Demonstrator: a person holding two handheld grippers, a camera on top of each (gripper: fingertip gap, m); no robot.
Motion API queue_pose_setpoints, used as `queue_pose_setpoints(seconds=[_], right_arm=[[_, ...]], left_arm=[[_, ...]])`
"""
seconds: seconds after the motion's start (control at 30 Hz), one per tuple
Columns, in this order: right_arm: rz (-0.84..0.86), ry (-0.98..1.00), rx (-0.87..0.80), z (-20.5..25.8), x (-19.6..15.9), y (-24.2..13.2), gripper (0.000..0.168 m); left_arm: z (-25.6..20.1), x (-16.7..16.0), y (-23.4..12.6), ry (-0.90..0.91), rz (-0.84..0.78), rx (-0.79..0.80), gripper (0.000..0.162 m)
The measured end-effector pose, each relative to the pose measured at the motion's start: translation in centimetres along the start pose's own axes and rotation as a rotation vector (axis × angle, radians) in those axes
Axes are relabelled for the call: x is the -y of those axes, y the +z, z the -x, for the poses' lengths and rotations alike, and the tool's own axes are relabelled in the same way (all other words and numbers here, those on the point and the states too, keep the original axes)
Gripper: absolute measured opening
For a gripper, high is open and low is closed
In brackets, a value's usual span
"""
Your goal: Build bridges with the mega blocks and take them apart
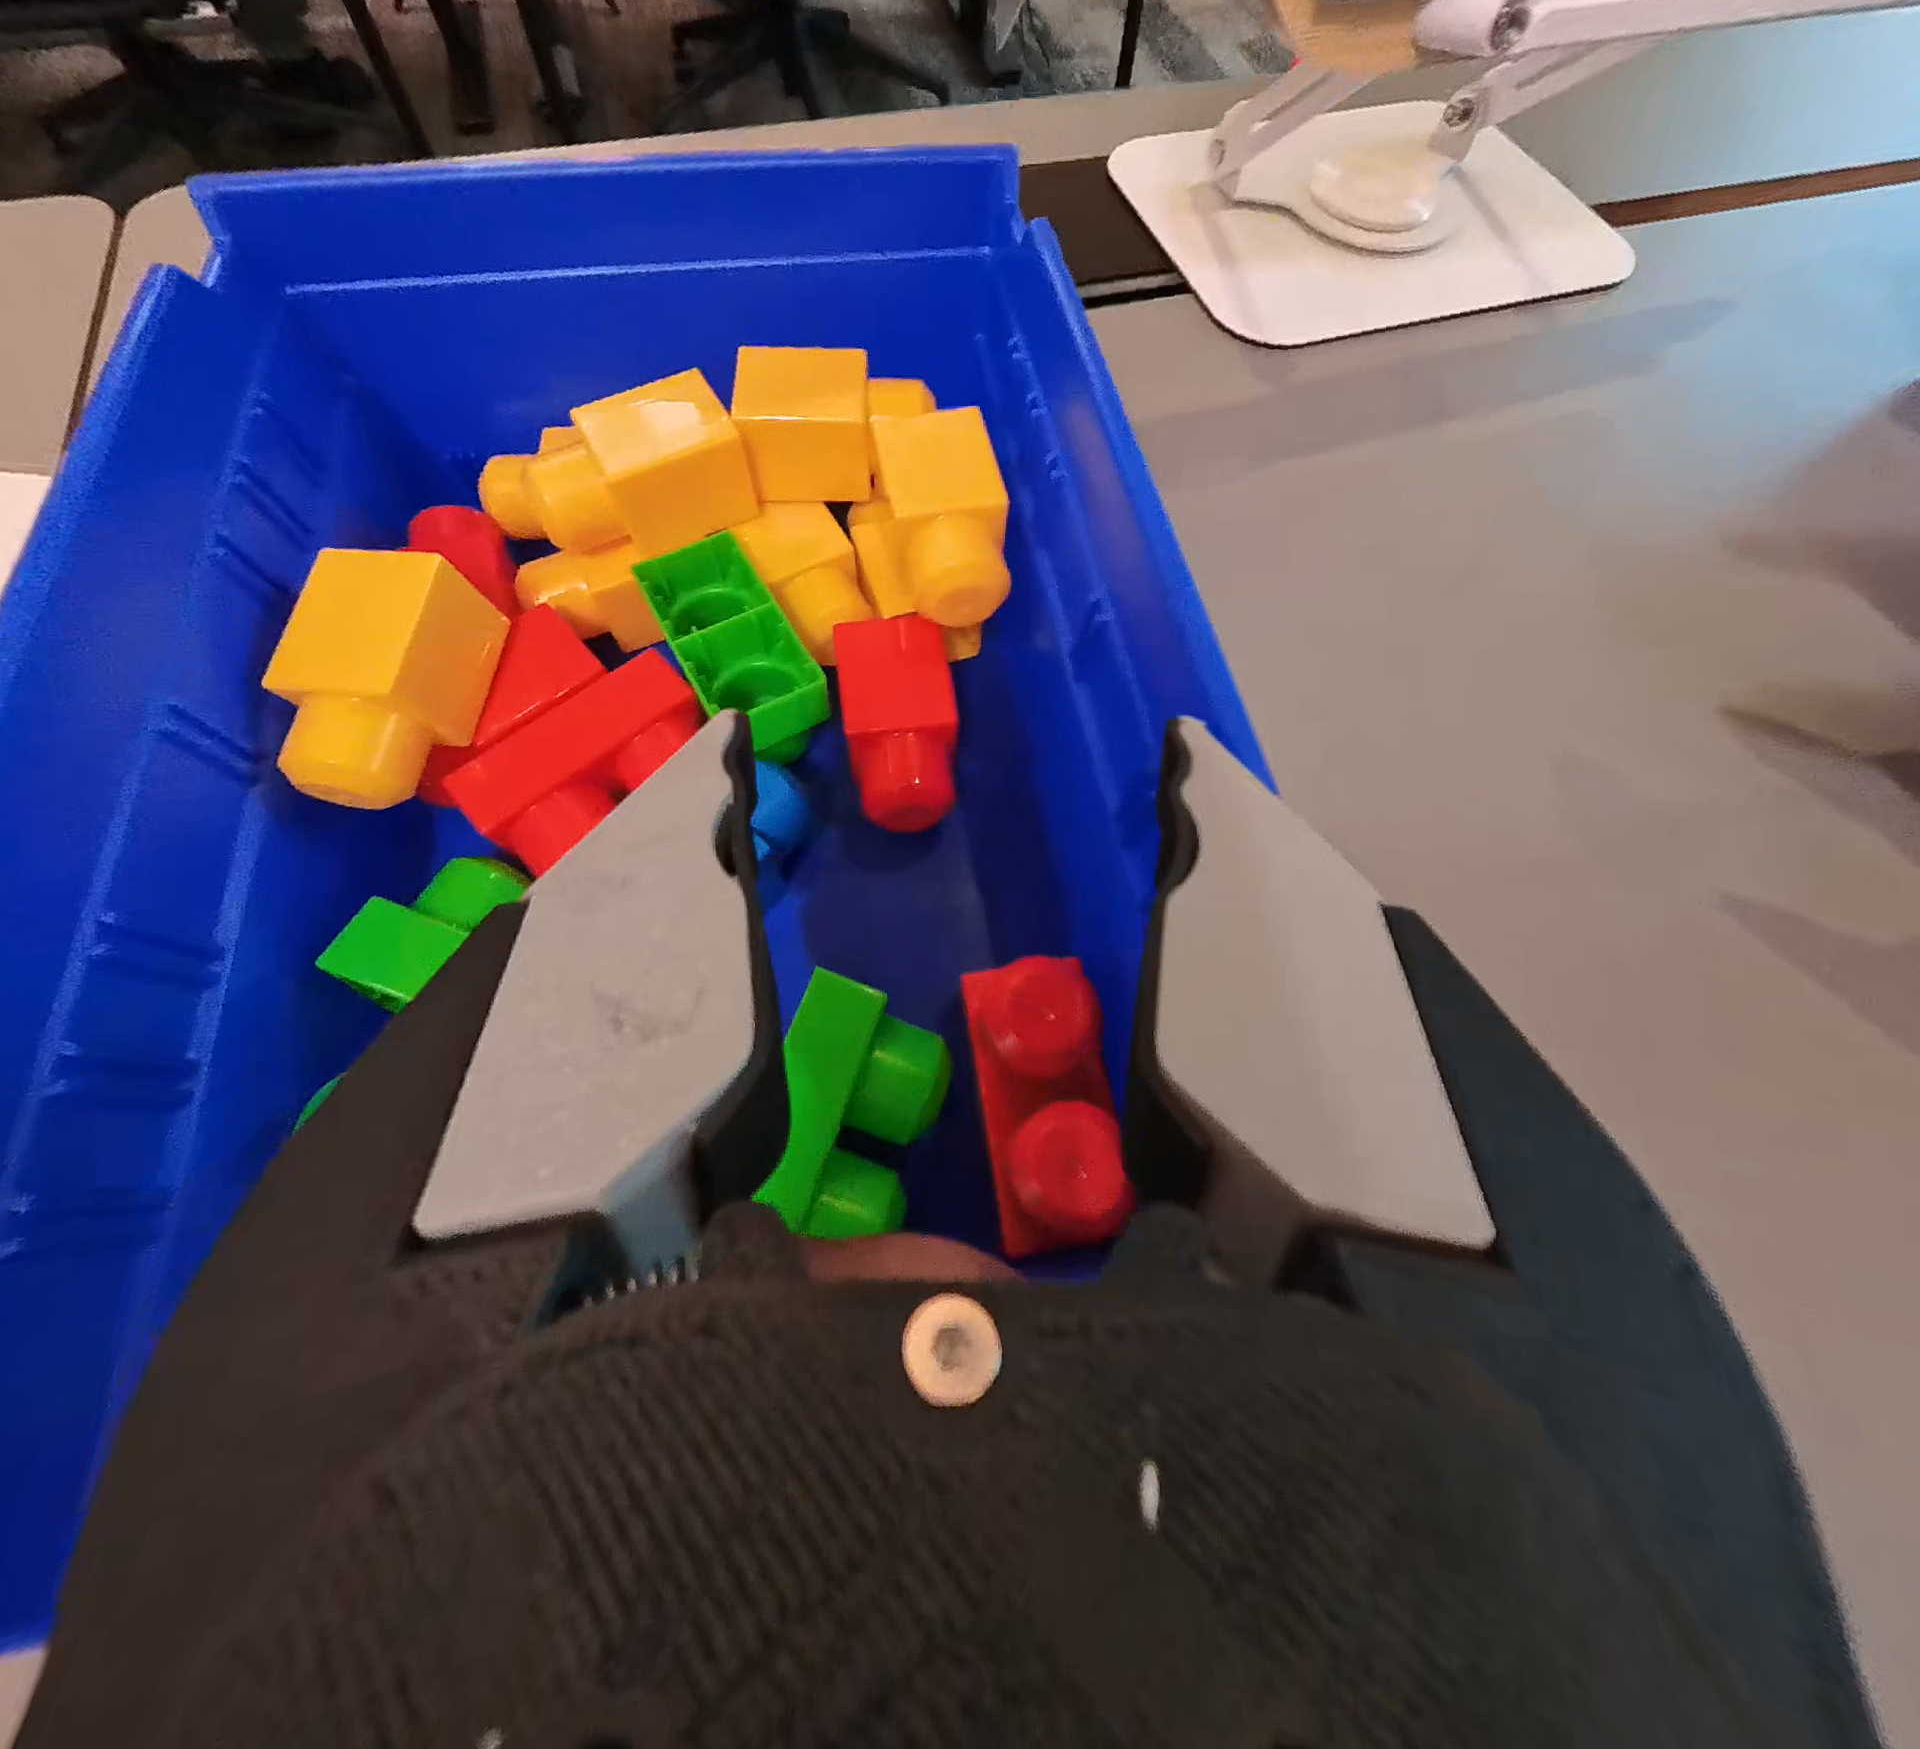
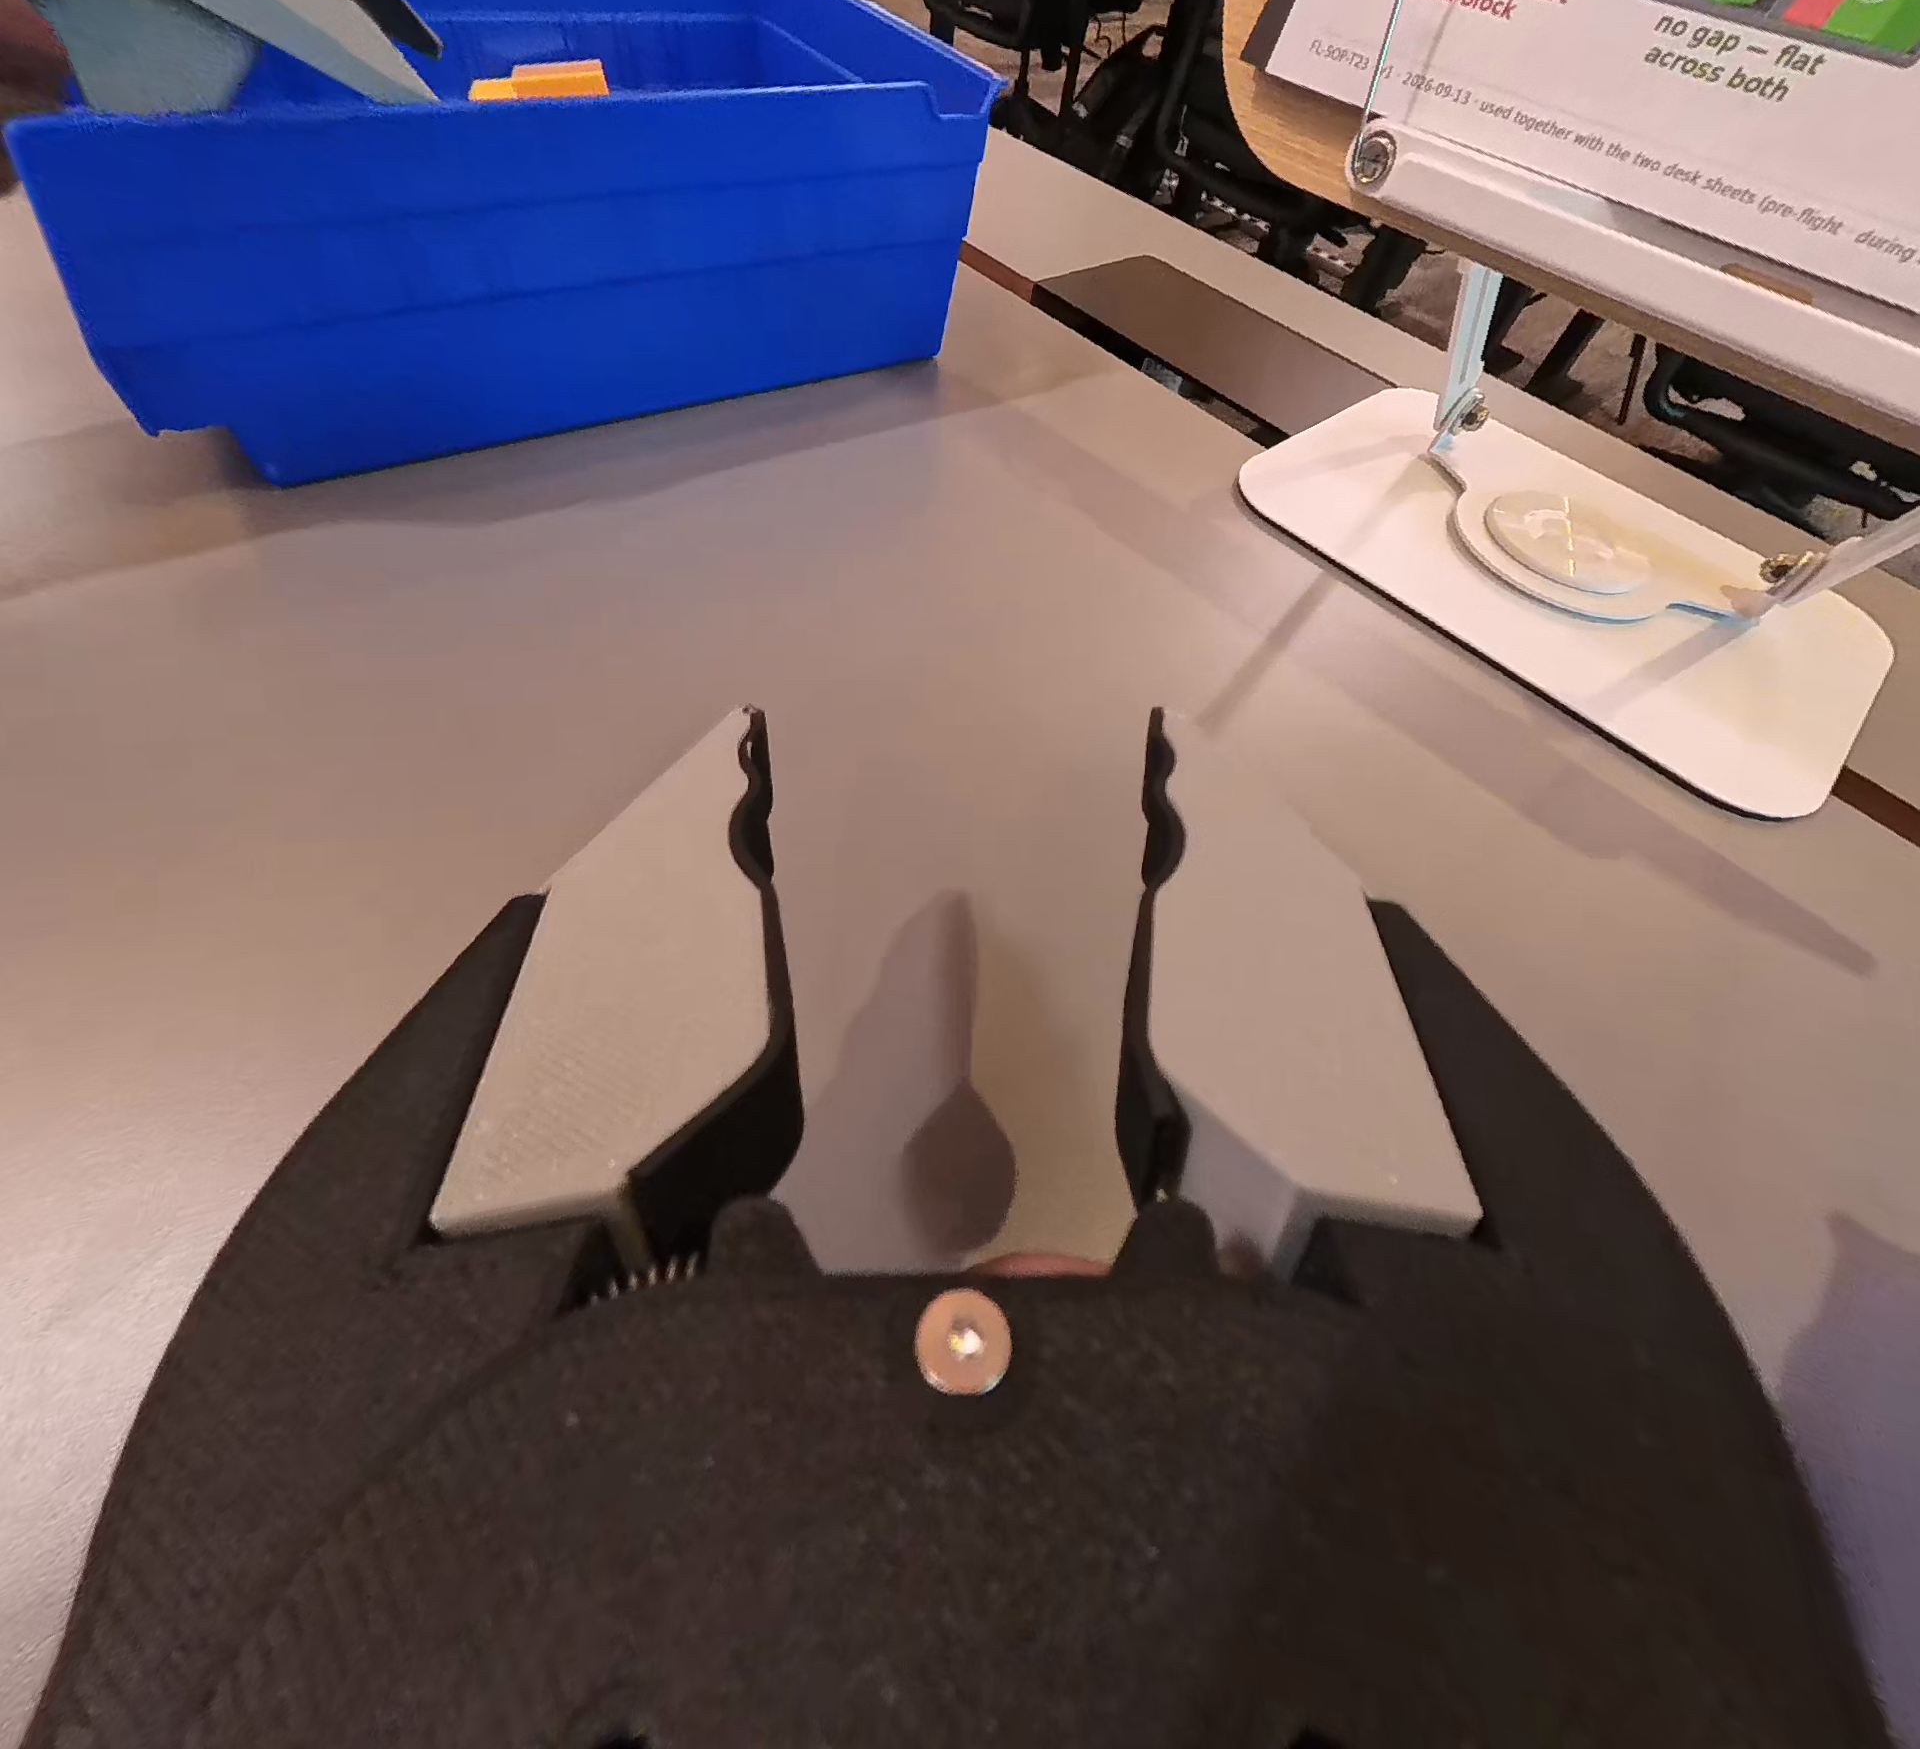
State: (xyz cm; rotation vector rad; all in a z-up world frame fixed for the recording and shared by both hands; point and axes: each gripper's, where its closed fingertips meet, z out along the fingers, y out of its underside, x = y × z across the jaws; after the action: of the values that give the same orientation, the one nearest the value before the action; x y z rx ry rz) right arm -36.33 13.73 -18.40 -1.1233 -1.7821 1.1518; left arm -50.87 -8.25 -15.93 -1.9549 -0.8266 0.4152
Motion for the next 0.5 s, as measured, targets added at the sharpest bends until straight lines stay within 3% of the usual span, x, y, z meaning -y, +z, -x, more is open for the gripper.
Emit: queue_pose_setpoints(seconds=[0.33,0.5], right_arm=[[0.005,0.016,0.001,-0.1,0.0,0.8,0.069],[-0.004,0.008,-0.006,-0.1,0.1,0.6,0.069]], left_arm=[[2.9,-2.3,0.6,0.127,0.066,0.087,0.076],[5.2,-1.8,-0.7,0.101,-0.002,0.073,0.074]])
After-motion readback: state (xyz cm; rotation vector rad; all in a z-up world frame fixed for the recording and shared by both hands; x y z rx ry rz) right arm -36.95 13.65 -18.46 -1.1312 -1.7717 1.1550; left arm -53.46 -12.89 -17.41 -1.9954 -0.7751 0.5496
